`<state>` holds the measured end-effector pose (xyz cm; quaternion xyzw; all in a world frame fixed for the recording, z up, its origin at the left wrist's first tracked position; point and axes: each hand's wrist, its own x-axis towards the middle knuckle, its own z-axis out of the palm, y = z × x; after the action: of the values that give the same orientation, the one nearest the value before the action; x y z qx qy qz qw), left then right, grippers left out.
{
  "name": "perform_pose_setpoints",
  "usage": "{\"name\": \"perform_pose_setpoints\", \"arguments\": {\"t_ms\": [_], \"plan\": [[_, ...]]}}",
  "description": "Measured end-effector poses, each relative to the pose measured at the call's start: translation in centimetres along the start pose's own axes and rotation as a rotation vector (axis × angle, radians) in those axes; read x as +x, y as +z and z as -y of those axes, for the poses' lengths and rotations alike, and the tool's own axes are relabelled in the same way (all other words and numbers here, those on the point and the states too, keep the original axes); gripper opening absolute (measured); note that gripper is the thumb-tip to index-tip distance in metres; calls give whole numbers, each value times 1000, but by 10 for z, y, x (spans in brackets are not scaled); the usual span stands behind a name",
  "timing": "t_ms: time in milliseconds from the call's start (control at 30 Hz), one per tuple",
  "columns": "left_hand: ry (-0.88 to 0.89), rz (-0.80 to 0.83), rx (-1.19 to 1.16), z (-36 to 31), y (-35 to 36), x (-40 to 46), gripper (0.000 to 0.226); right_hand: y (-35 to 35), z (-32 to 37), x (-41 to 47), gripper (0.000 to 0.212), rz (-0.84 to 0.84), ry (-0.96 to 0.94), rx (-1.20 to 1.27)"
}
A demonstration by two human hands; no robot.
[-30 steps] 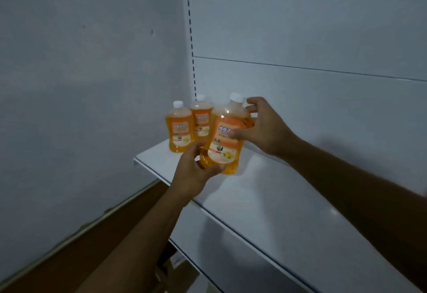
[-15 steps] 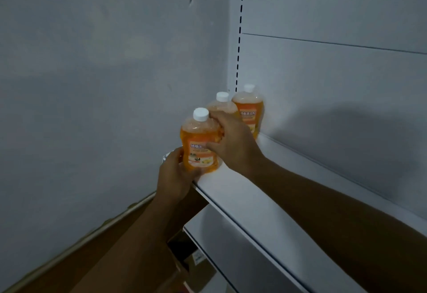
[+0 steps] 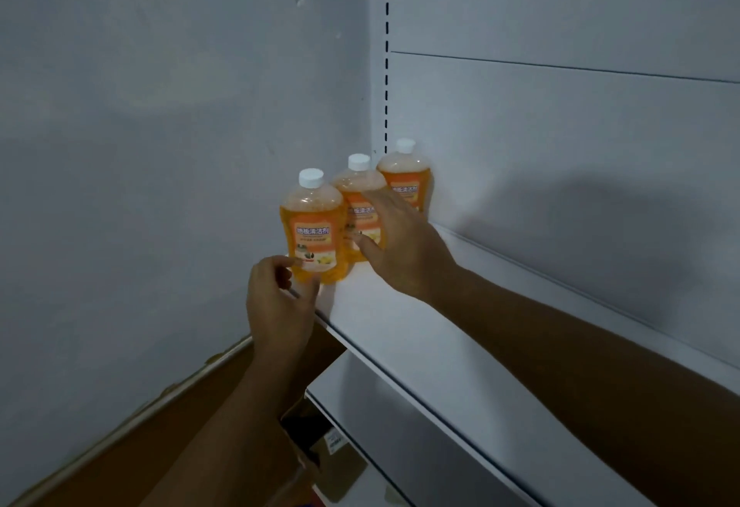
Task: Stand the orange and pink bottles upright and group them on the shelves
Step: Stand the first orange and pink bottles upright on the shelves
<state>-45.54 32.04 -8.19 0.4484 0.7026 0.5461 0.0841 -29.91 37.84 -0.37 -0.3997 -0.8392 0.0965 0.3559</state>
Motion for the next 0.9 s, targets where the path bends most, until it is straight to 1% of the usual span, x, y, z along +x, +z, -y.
{"name": "perform_pose_setpoints", "arguments": {"t_ms": [67, 100, 200, 267, 333, 400, 467, 567, 633, 733, 900], "plan": [[119, 77, -3, -14, -1, -23, 16, -23, -3, -13, 50, -2, 24, -52], [162, 136, 15, -24, 1, -36, 12, -37, -4, -21, 49, 3, 39, -94], [292, 324, 112, -57, 17, -73, 15, -88, -14, -54, 55, 22, 80, -273], [404, 421, 133, -85, 35, -101, 16, -131, -22, -86, 61, 17, 106, -355], [496, 495, 77, -118, 57, -131, 17, -180, -32, -120, 63, -2, 148, -414], [570, 569, 13, -160, 80, -165, 25, -234, -39, -157, 64, -36, 230, -462], [658, 610, -51, -208, 99, -205, 31, -290, -45, -198, 64, -79, 317, -517], [724, 625, -152, -278, 115, -268, 29, -370, -52, -269, 64, -142, 460, -592], [790, 663, -224, -317, 122, -306, 25, -417, -53, -316, 64, -179, 543, -617], [880, 765, -336, -361, 136, -355, 25, -474, -50, -381, 60, -265, 647, -660], [911, 909, -393, -411, 155, -419, 34, -536, -53, -467, 55, -360, 828, -708]]}}
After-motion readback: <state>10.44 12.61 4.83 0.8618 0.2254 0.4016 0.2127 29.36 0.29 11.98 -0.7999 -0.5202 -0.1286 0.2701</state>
